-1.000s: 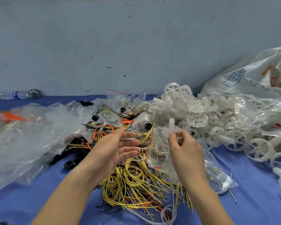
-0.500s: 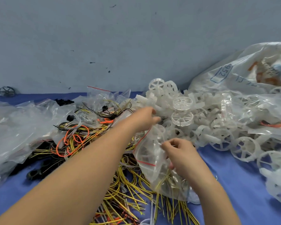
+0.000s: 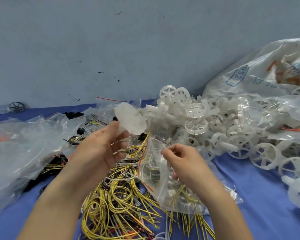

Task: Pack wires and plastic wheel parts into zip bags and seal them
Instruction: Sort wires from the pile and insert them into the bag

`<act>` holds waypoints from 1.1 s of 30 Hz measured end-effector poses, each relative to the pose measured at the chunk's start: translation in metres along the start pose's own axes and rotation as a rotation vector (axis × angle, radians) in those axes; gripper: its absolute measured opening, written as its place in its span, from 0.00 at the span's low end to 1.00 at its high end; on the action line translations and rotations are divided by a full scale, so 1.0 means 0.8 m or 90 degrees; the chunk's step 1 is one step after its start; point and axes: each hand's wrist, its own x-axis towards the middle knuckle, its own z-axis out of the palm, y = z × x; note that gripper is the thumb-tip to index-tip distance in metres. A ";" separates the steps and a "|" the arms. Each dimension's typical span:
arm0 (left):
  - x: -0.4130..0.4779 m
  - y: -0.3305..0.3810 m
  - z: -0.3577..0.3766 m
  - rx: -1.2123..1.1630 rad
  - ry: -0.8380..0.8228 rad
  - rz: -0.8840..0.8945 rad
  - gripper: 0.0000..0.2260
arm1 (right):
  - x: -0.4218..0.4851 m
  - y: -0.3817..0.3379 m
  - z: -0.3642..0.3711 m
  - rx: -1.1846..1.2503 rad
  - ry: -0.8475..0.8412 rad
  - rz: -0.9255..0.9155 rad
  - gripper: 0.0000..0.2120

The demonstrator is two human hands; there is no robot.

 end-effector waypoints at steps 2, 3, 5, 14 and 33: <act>-0.026 -0.008 -0.015 -0.018 -0.037 -0.035 0.11 | -0.001 -0.002 0.007 0.006 0.013 -0.019 0.08; -0.034 -0.014 -0.020 -0.020 -0.050 -0.051 0.10 | -0.003 -0.004 0.011 0.014 0.016 -0.028 0.08; -0.042 -0.023 -0.022 -0.012 -0.070 -0.080 0.12 | -0.007 -0.008 0.019 0.016 0.024 -0.050 0.07; -0.050 -0.027 -0.006 0.319 -0.079 -0.033 0.08 | -0.018 -0.025 0.038 -0.128 0.123 -0.123 0.11; -0.035 -0.059 0.079 -0.453 -0.162 0.035 0.24 | -0.063 -0.074 0.064 -0.352 0.067 -0.182 0.17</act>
